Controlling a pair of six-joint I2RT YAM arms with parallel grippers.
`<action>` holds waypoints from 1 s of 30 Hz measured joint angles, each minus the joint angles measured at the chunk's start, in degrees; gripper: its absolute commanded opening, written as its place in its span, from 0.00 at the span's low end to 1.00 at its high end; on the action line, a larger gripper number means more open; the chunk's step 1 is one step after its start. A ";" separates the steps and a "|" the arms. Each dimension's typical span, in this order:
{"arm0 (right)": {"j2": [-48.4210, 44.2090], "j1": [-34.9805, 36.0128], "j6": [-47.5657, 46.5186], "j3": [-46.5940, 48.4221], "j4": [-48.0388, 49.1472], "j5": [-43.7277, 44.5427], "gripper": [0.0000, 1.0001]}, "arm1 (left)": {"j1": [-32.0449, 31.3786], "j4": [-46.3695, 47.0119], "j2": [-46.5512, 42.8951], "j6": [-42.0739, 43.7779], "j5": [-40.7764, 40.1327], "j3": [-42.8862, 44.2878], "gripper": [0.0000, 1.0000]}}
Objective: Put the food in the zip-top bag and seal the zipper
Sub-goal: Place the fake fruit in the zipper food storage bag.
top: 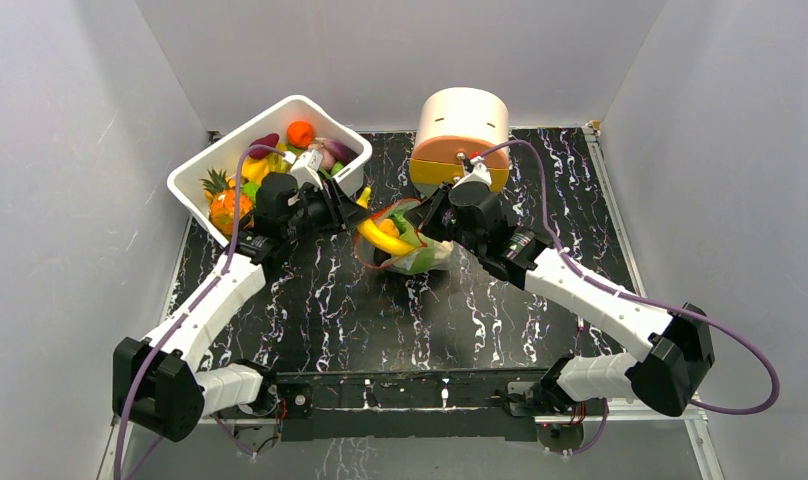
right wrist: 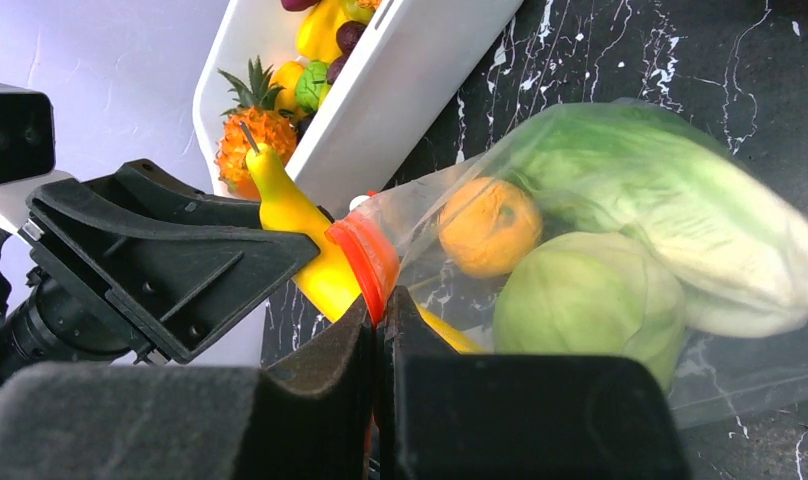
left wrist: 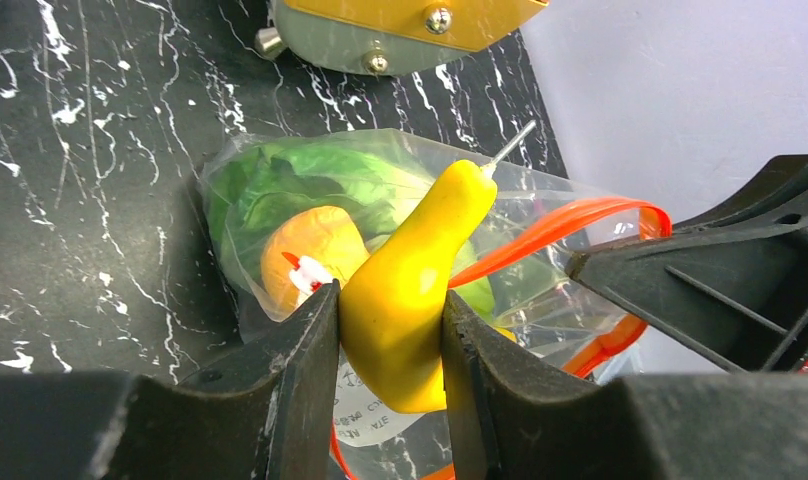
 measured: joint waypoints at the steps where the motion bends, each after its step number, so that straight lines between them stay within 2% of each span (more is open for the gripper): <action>1: -0.02 0.00 0.11 0.00 0.02 0.00 0.00 | -0.07 0.02 -0.09 0.48 -0.76 -0.02 0.08; 9: -0.28 0.00 3.67 -1.81 2.97 0.28 0.00 | -0.87 2.27 -1.64 -0.66 -1.86 -0.28 0.08; 16: -0.52 0.00 10.62 -4.04 6.73 0.74 0.00 | -4.09 12.61 -6.03 -1.79 -1.25 -7.50 0.07; 24: -2.95 0.00 16.04 -5.64 8.79 0.20 0.00 | -4.79 18.95 -7.23 3.96 0.74 -10.16 0.06; 30: -4.37 0.00 17.27 -6.69 8.85 0.28 0.00 | -5.68 19.41 -11.82 11.06 -2.84 -13.22 0.03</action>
